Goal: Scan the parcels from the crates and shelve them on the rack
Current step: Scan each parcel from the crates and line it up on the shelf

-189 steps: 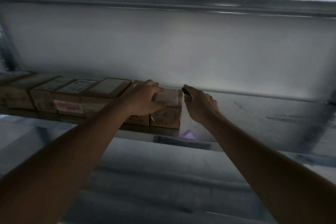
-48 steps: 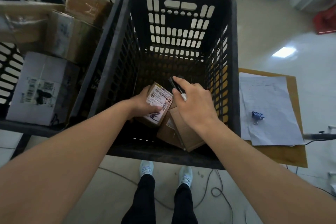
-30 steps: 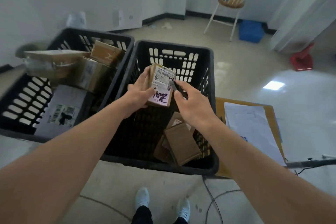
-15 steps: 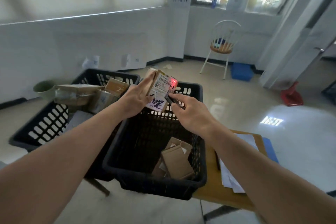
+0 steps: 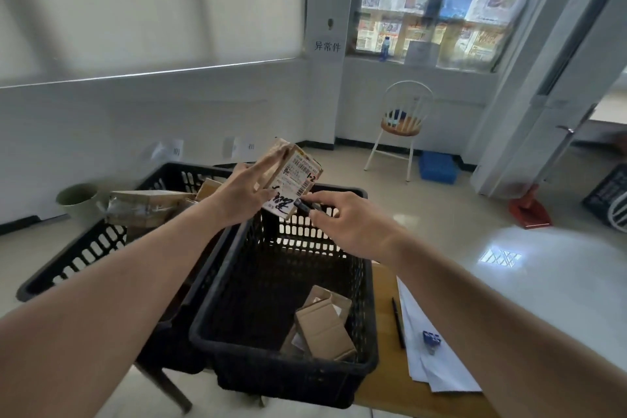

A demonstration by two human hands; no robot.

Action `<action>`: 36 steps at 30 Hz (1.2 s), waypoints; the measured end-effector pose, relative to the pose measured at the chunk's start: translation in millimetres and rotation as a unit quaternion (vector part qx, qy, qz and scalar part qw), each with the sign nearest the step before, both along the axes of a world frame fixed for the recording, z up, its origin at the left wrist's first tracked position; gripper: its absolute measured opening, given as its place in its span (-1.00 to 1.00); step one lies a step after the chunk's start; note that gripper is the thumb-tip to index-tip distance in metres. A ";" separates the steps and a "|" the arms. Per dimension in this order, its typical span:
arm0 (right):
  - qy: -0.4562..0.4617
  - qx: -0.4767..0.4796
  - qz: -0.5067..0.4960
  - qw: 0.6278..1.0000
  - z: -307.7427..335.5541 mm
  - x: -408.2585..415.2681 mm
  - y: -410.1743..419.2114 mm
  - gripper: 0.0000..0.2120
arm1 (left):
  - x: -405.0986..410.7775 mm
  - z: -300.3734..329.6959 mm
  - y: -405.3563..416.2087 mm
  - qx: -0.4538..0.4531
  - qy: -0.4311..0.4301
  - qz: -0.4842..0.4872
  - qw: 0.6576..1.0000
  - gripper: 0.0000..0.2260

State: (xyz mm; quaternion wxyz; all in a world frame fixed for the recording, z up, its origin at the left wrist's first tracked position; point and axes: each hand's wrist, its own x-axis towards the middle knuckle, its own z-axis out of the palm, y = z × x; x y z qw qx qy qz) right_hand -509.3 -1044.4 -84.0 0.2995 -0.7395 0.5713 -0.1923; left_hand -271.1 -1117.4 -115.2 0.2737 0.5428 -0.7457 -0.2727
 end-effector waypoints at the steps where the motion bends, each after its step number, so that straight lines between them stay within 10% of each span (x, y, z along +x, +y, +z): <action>1: 0.000 0.007 0.000 1.000 1.9 -0.1 -0.7 -0.62 | 2.6 0.5 -3.4 0.001 0.000 -0.003 1.000 -0.23; 24: -0.152 -0.182 -0.210 0.949 21.6 73.3 -58.3 -0.56 | 44.0 64.0 -16.3 0.023 0.203 0.020 0.979 -0.26; 36: -0.249 -0.209 -0.158 0.932 42.0 140.4 -76.4 -0.57 | 92.8 88.1 11.0 -0.052 0.222 0.069 0.971 -0.17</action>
